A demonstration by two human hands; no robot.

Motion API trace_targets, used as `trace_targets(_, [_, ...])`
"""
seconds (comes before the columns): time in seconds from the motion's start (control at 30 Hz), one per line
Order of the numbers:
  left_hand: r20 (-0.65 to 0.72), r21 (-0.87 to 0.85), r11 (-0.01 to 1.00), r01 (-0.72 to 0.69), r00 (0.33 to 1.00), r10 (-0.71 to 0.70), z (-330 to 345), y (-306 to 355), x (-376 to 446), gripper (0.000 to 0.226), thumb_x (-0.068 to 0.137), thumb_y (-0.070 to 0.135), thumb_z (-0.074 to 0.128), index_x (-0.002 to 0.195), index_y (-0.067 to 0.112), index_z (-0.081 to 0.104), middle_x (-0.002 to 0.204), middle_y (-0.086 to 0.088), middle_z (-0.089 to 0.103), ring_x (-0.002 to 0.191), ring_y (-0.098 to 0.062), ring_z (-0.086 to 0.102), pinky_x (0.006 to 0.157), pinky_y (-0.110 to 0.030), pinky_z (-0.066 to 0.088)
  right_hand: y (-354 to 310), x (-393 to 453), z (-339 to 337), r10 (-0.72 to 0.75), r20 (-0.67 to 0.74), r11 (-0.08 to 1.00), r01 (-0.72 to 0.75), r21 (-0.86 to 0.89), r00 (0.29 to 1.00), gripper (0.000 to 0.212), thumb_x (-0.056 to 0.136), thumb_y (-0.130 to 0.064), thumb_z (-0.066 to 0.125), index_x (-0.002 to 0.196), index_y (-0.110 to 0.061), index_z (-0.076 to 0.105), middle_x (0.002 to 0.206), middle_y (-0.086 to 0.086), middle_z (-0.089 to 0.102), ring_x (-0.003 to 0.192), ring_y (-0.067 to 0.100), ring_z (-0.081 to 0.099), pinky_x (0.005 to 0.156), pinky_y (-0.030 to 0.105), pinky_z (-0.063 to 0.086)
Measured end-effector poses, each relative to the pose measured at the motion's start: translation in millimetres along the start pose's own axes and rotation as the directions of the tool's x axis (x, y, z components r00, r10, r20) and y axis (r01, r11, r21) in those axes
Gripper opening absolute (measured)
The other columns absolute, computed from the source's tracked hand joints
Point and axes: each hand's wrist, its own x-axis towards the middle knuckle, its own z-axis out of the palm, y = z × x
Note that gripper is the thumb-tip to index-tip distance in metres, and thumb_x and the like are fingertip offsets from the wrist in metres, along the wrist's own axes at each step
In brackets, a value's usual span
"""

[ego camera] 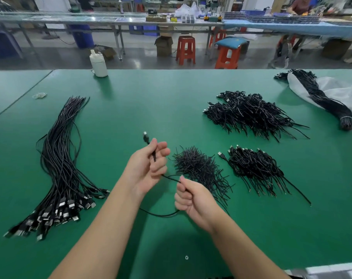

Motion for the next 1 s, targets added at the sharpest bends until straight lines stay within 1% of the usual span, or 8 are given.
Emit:
trace_targets(0.17, [0.372, 0.625, 0.781, 0.025, 0.869, -0.326, -16.4, 17.2, -11.6, 0.043, 0.101, 0.031, 0.040, 0.092, 0.000, 0.067, 0.073, -0.017, 0.072, 0.028, -0.010, 0.044, 0.033, -0.019, 0.024, -19.3, 2.2, -8.8, -0.014, -0.034, 0.983, 0.020, 0.181, 0.999, 0.032, 0.093, -0.031, 0.052, 0.066, -0.014, 0.050, 0.050, -0.007, 0.023, 0.042, 0.007, 0.017, 0.046, 0.023, 0.013])
trace_targets(0.23, [0.304, 0.845, 0.535, 0.019, 0.806, -0.508, -19.8, 17.5, -13.6, 0.046, 0.103, 0.032, 0.037, 0.101, -0.004, 0.066, 0.082, -0.018, 0.074, 0.035, -0.013, 0.055, 0.034, -0.021, 0.035, -28.2, 3.6, -7.3, -0.041, -0.024, 0.986, 0.044, 0.163, 0.999, 0.032, 0.095, -0.031, 0.050, 0.068, -0.013, 0.052, 0.051, -0.007, 0.024, 0.043, 0.007, 0.017, 0.046, 0.024, 0.013])
trace_targets(0.33, [0.013, 0.955, 0.265, 0.135, 0.871, -0.491, -16.9, 6.8, -12.8, 0.044, 0.108, 0.031, 0.034, 0.111, -0.003, 0.062, 0.094, -0.019, 0.075, 0.054, -0.022, 0.069, 0.045, -0.024, 0.052, -38.3, 6.3, -2.6, -0.103, -0.023, 0.994, 0.104, 0.035, 0.994, 0.033, 0.102, -0.026, 0.043, 0.075, -0.011, 0.051, 0.050, -0.007, 0.025, 0.043, 0.007, 0.018, 0.047, 0.024, 0.014])
trace_targets(0.5, [-0.056, 0.462, 0.884, 0.071, 0.997, -0.051, -5.9, -13.9, 3.6, 0.042, 0.108, 0.029, 0.030, 0.115, -0.003, 0.057, 0.103, -0.019, 0.072, 0.081, -0.025, 0.074, 0.070, -0.032, 0.061, -29.3, 0.8, 9.1, -0.126, 0.054, 0.945, 0.136, -0.296, 0.991, 0.031, 0.106, -0.023, 0.039, 0.078, -0.014, 0.050, 0.053, -0.006, 0.024, 0.048, 0.011, 0.015, 0.049, 0.027, 0.012])
trace_targets(0.57, [-0.093, 0.187, 0.982, -0.017, 0.995, 0.035, 0.9, -19.6, 9.6, 0.046, 0.108, 0.029, 0.027, 0.116, -0.006, 0.055, 0.101, -0.019, 0.073, 0.087, -0.027, 0.074, 0.075, -0.034, 0.062, -20.2, -0.2, 12.5, -0.097, 0.077, 0.933, 0.118, -0.340, 0.992, 0.031, 0.107, -0.022, 0.040, 0.079, -0.014, 0.050, 0.053, -0.006, 0.025, 0.048, 0.011, 0.015, 0.049, 0.027, 0.013])
trace_targets(0.67, [-0.103, -0.023, 0.999, -0.046, 0.994, 0.044, 7.8, -24.3, 11.7, 0.044, 0.108, 0.029, 0.030, 0.107, -0.003, 0.059, 0.079, -0.010, 0.074, 0.062, -0.015, 0.070, 0.052, -0.023, 0.056, -14.1, 1.4, 12.0, -0.074, 0.045, 0.912, 0.086, -0.401, 0.996, 0.031, 0.106, -0.022, 0.041, 0.078, -0.014, 0.050, 0.054, -0.006, 0.025, 0.049, 0.011, 0.016, 0.049, 0.026, 0.014])
trace_targets(0.73, [-0.083, -0.009, 0.999, -0.040, 0.996, 0.040, 8.0, -22.2, 10.2, 0.037, 0.106, 0.029, 0.035, 0.103, 0.002, 0.060, 0.059, 0.003, 0.060, 0.037, -0.004, 0.044, 0.035, -0.017, 0.034, -16.2, 2.3, 7.4, -0.075, 0.016, 0.895, 0.074, -0.440, 0.997, 0.033, 0.107, -0.023, 0.040, 0.076, -0.014, 0.050, 0.054, -0.007, 0.026, 0.050, 0.010, 0.018, 0.050, 0.026, 0.015])
trace_targets(1.0, [0.373, 0.453, 0.888, -0.081, 0.922, -0.106, -6.6, -8.7, -4.6, 0.041, 0.101, 0.029, 0.047, 0.096, -0.006, 0.067, 0.045, -0.006, 0.048, 0.031, -0.007, 0.023, 0.039, -0.020, 0.021, -31.9, -0.2, -4.6, -0.008, 0.000, 0.932, 0.007, -0.362, 1.000, 0.039, 0.106, -0.024, 0.042, 0.069, -0.017, 0.051, 0.058, -0.004, 0.023, 0.052, 0.012, 0.017, 0.050, 0.024, 0.017])
